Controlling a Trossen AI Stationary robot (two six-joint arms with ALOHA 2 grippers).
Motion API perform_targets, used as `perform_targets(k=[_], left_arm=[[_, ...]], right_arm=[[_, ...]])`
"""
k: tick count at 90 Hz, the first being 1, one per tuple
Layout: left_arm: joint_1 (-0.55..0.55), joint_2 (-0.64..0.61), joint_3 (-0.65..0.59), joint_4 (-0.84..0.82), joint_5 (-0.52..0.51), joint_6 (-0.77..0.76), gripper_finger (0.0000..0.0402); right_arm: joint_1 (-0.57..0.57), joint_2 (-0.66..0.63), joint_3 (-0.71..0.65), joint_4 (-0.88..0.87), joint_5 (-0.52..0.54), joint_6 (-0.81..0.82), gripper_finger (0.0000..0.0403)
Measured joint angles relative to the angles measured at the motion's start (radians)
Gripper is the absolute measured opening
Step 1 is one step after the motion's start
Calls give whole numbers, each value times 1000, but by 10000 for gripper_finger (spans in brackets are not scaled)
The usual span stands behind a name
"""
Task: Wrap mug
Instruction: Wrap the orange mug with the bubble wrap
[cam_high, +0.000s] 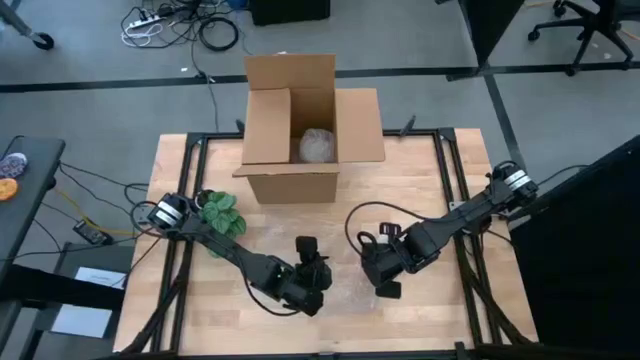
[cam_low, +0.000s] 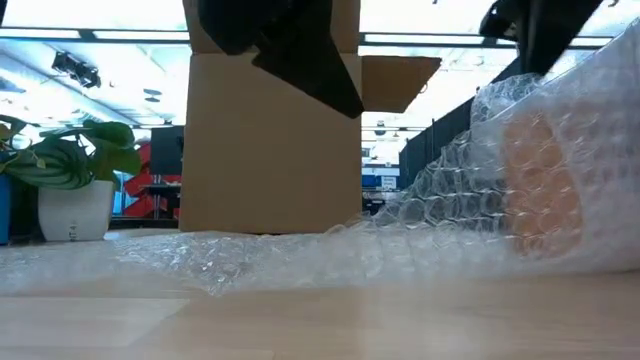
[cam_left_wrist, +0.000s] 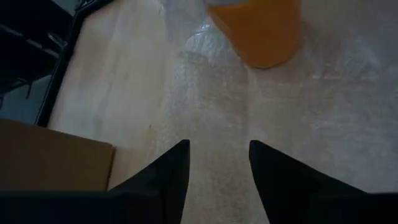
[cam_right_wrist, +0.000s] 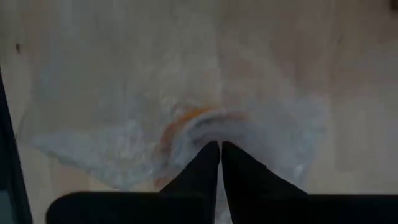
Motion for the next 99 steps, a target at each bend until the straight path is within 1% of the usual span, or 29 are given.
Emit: perform_targets(k=[7,22,34,45,50,54,63,88,99], left_arm=[[-2,0,-9,-7,1,2,152],[-6,0,-27,2,0,7,152],[-6,1,-35,5,1,8,152],[-2,1,-35,28,1,11,152],[0,1,-35,34,1,11,152],[1,1,-35,37,1,11,152],[3,1,-35,42,0,11,152],[2,1,-35,44,1,11,152],[2,1,-35,44,1,7,152]], right_arm=[[-1,-1,-21,50,29,0,0],[-2,-1,-142,152,27,39,0],[-3,0,-266,199,-25,97,0],[-2,-2,-372,321,-70,127,0],[-4,-7,-406,382,-85,127,0],[-5,-9,-417,399,-102,126,0],[-6,-6,-384,362,-113,118,0],[-4,-2,-123,67,-141,66,0],[3,-3,-29,-18,-131,67,0]])
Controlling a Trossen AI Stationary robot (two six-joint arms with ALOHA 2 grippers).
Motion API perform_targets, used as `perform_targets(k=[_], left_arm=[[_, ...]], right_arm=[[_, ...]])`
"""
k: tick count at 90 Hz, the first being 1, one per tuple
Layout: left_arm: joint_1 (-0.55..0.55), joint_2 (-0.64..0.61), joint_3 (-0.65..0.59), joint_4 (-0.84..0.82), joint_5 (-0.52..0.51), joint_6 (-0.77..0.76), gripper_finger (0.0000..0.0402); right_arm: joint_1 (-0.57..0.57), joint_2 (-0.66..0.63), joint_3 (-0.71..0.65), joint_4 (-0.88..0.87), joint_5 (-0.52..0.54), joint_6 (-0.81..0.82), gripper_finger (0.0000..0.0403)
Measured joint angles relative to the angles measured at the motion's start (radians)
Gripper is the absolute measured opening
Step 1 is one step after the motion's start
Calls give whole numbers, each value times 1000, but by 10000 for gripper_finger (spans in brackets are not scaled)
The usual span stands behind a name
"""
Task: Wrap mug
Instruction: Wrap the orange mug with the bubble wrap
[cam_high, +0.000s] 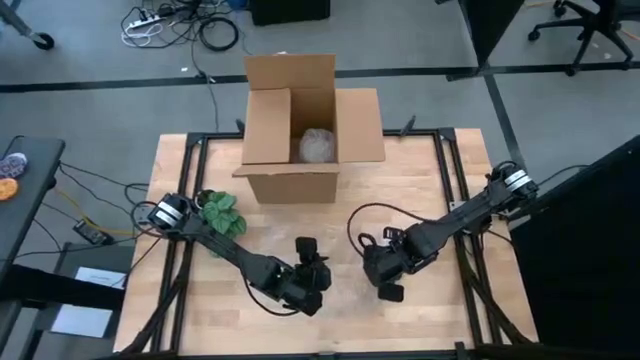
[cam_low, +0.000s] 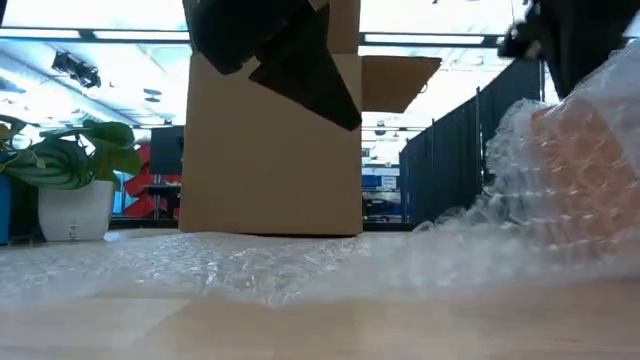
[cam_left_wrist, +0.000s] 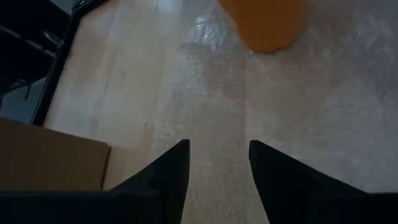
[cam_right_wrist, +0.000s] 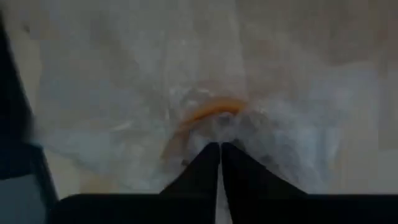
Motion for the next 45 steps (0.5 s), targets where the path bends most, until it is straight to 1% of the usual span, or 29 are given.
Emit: perform_targets(k=[9,14,19,34,45], left_arm=[[-2,0,0,-1,0,0,152],[-2,0,0,-1,0,-1,152],[-2,0,0,-1,0,0,152],[-2,0,0,-1,0,0,152],[-2,0,0,-1,0,0,152]], right_arm=[[13,-2,24,18,63,0,0],[16,0,23,35,102,-1,0],[18,2,6,50,119,-5,0],[17,4,-136,164,110,21,0],[16,5,-279,299,43,46,0]])
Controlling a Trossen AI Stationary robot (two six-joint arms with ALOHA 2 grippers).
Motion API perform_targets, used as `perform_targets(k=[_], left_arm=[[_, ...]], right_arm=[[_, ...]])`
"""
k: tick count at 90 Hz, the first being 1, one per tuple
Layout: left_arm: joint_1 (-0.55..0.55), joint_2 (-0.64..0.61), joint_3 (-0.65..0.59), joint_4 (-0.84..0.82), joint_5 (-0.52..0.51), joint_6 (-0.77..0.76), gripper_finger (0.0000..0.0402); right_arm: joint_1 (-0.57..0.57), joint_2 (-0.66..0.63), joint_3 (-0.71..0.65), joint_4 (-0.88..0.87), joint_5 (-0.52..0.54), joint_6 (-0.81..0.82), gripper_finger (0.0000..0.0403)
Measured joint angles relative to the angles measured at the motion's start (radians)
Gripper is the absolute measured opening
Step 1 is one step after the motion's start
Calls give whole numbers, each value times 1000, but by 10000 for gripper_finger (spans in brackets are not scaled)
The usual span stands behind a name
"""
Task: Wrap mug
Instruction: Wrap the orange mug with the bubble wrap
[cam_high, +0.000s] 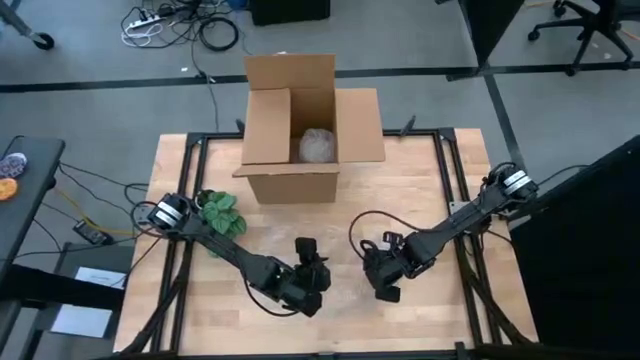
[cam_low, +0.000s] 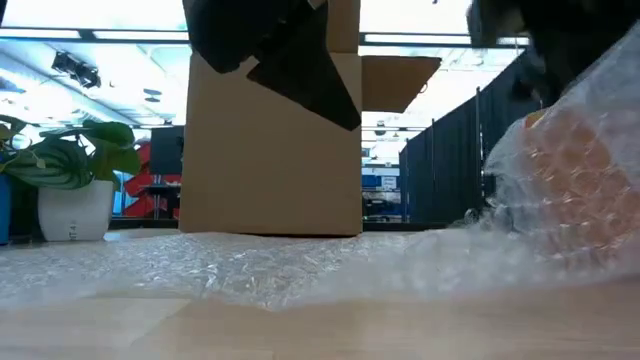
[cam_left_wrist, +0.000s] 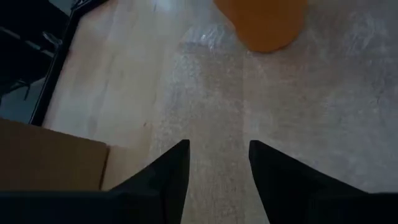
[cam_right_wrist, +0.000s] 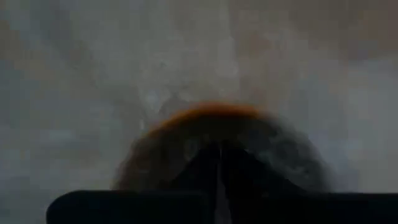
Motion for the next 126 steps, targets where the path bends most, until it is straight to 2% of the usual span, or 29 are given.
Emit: perform_targets(k=[12,21,50,58,79,101,111,126], left_arm=[[0,0,0,0,0,0,152],[0,0,0,0,0,0,152],[2,0,0,1,0,-3,152],[2,0,0,1,0,-3,152],[1,0,0,1,0,-3,152],[3,0,0,45,0,-1,152],[3,0,0,61,0,1,152],[3,0,0,61,0,3,152]], right_arm=[[-1,-8,-93,84,-60,38,0],[-2,-10,-80,66,-81,43,0],[17,-6,231,-279,-98,46,0],[30,-8,279,-351,-92,72,0],[34,16,207,-359,-49,88,0],[-1,125,63,-148,-60,-9,0],[-16,169,85,-145,-104,-57,1],[-14,155,176,-249,-98,-63,0]])
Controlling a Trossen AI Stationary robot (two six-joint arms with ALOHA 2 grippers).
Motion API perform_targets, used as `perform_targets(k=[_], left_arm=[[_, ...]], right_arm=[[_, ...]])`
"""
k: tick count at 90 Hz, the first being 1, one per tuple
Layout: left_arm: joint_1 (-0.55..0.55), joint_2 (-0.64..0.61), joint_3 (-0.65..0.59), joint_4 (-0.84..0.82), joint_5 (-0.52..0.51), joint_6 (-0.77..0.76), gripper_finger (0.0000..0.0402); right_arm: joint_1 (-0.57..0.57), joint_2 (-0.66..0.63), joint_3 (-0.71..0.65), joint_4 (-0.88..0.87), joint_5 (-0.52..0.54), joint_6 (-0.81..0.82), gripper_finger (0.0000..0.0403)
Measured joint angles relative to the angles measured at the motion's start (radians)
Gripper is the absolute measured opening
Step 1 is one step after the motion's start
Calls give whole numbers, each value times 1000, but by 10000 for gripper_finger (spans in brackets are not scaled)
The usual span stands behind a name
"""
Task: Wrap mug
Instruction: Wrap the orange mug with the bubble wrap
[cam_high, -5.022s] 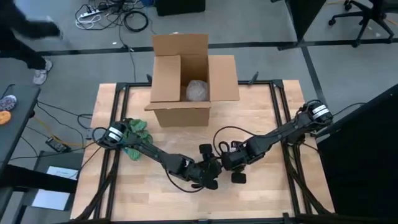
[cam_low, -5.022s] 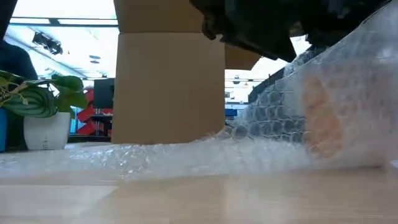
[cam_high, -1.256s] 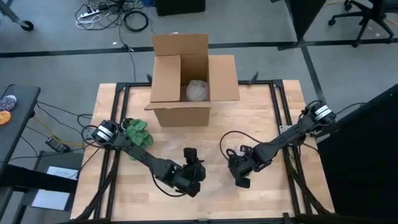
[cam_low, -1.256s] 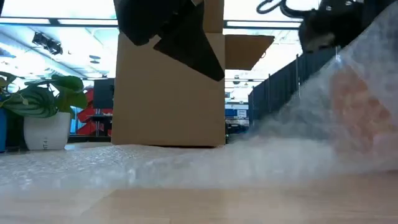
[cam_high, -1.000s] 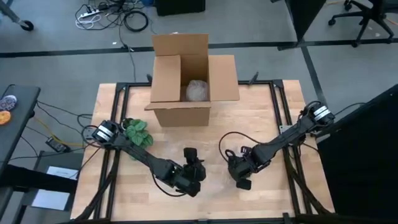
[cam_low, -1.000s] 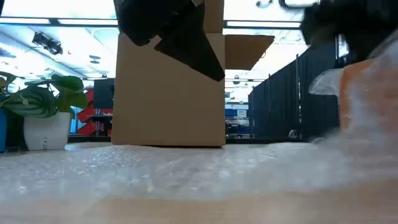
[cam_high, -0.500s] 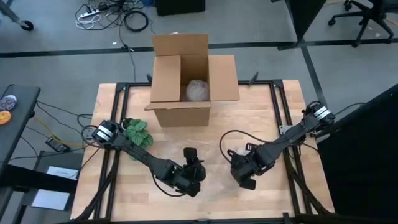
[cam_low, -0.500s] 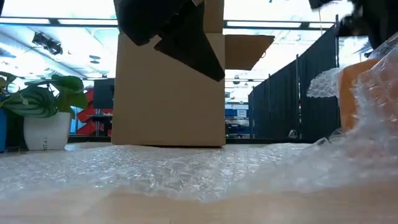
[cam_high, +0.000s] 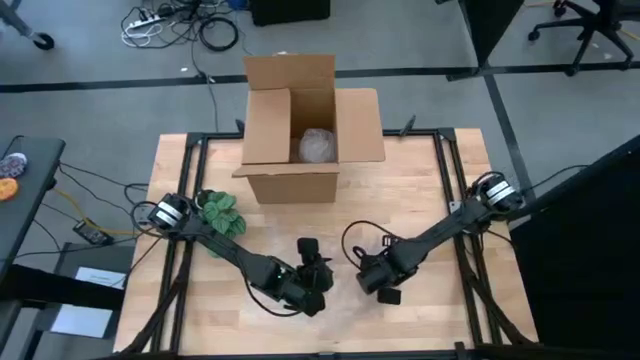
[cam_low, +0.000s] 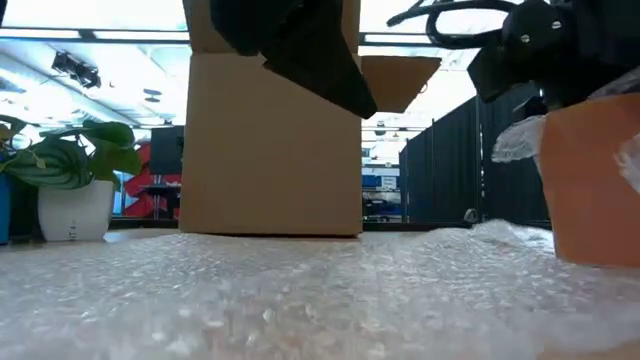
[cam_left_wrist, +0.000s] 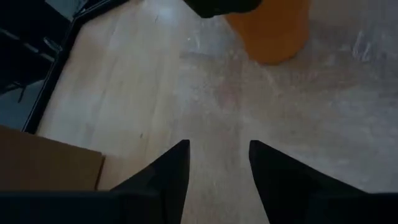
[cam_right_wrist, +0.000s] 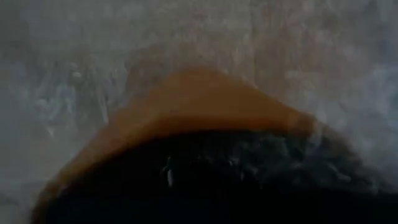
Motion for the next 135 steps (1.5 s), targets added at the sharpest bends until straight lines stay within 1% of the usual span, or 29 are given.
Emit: perform_targets(k=[10,18,29,44,70,76,89,96,106,124,129,135], left_arm=[[0,0,0,0,0,0,152],[0,0,0,0,0,1,152],[0,0,0,0,0,1,152],[0,0,0,0,0,1,152],[0,0,0,0,0,1,152],[0,0,0,1,0,1,152],[0,0,0,1,0,1,152],[0,0,0,1,0,1,152],[0,0,0,0,0,1,152],[0,0,0,0,0,1,152],[0,0,0,0,0,1,152],[0,0,0,0,0,1,152]], right_arm=[[17,-71,83,-74,9,30,0],[32,-102,116,-115,15,78,0],[62,-155,140,-79,72,130,0],[87,-139,127,-56,108,133,0],[73,-94,3,25,78,128,0],[65,-84,-36,71,64,117,0],[43,-81,-128,234,11,81,0],[29,-83,-153,274,-23,74,0],[12,-81,-126,221,-57,75,0],[14,-82,13,35,-65,68,0],[21,-82,40,-6,-47,68,0],[33,-82,59,-38,6,69,0]])
